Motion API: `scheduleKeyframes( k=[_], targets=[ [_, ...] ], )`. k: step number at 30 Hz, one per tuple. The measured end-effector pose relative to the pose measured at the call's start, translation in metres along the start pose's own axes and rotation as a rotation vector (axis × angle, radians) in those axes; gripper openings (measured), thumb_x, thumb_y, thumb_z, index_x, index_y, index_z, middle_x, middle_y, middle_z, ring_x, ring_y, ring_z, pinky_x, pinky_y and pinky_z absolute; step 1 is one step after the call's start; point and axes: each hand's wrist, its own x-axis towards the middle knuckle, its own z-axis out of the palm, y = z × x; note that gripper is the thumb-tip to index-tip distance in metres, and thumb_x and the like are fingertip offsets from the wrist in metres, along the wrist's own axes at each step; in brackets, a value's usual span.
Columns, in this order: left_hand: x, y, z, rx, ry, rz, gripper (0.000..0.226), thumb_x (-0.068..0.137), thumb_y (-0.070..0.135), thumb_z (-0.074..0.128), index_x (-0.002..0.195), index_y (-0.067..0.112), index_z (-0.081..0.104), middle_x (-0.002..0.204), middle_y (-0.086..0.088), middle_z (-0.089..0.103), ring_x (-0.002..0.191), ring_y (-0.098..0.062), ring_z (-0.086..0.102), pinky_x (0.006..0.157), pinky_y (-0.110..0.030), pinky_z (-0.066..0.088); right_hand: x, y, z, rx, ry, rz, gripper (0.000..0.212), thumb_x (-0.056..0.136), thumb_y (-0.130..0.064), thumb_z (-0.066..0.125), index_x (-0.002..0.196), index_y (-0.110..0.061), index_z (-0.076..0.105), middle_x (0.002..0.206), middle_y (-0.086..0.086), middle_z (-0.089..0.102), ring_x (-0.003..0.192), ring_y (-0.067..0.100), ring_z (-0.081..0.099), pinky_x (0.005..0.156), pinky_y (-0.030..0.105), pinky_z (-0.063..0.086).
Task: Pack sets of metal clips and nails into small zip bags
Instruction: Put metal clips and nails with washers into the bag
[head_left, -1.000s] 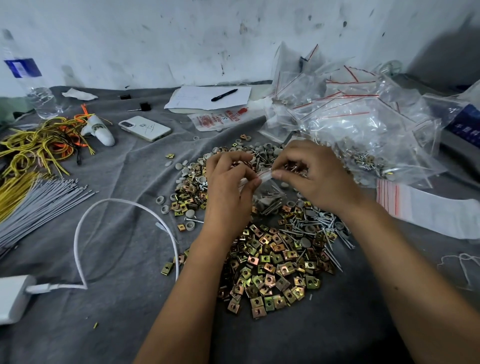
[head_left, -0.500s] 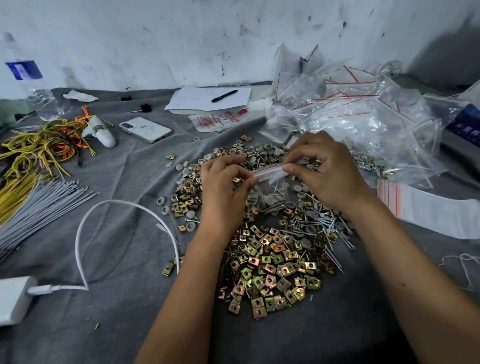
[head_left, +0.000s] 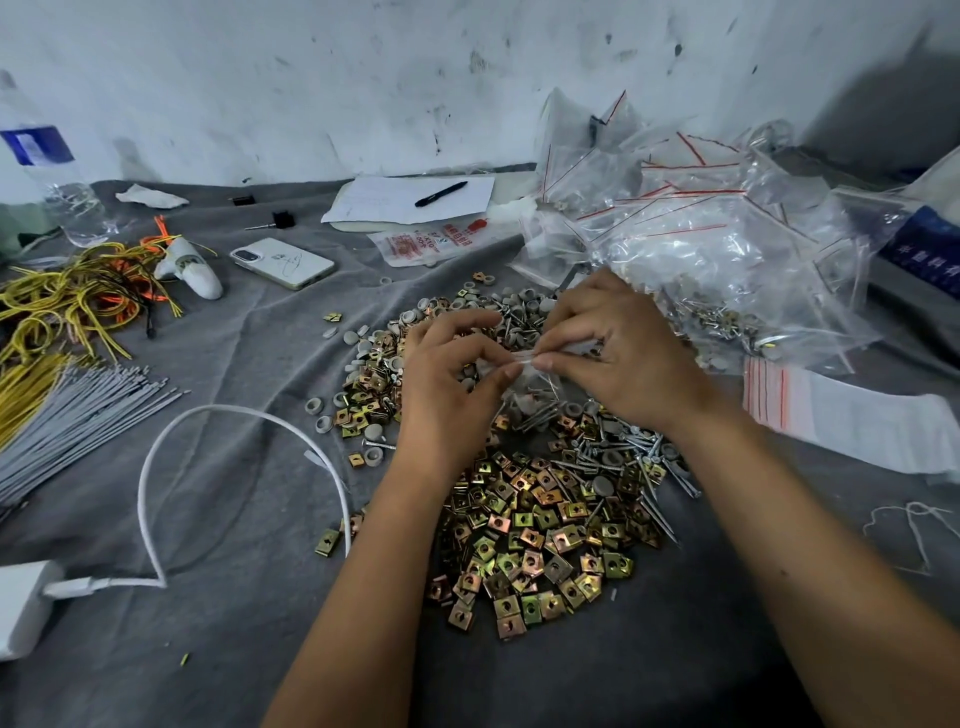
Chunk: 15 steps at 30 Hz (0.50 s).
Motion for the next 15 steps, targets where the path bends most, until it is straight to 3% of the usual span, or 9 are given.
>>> scheduleKeyframes(
  k=[6,11,15],
  targets=[
    [-0.0007,-0.0007,-0.0018,0.005,0.03,0.005,0.008,0.082,0.012,0.085,0.081,0.013,0.077,0.122,0.009,0.068,0.124,-0.023,0.051,0.1,-0.015,0.028,-0.0044,0.0037,-0.0009,0.111,0.098,0.097,0.007,0.083,-0.015,0.083,0.089,-0.012,0.08,0.084,-0.002,0.069,0.083,0.019,0.063,0.077,0.044,0.052],
    [-0.0005,0.0005,0.0018,-0.041,0.007,-0.016,0.006,0.083,0.018,0.084,0.084,0.016,0.078,0.123,0.01,0.066,0.122,-0.017,0.05,0.102,-0.022,0.032,-0.0015,-0.001,0.0004,0.065,0.076,0.081,0.01,0.085,-0.021,0.081,0.081,-0.02,0.072,0.076,-0.004,0.064,0.072,0.012,0.058,0.066,0.029,0.046],
    [-0.0002,-0.0012,-0.0004,-0.059,0.019,-0.019,0.01,0.082,0.011,0.085,0.076,0.009,0.076,0.118,0.011,0.07,0.121,-0.02,0.051,0.097,-0.013,0.03,0.0014,-0.0017,-0.0017,0.083,0.046,0.085,0.008,0.085,-0.023,0.082,0.085,-0.016,0.078,0.077,-0.006,0.068,0.071,0.009,0.062,0.065,0.022,0.047]
  ],
)
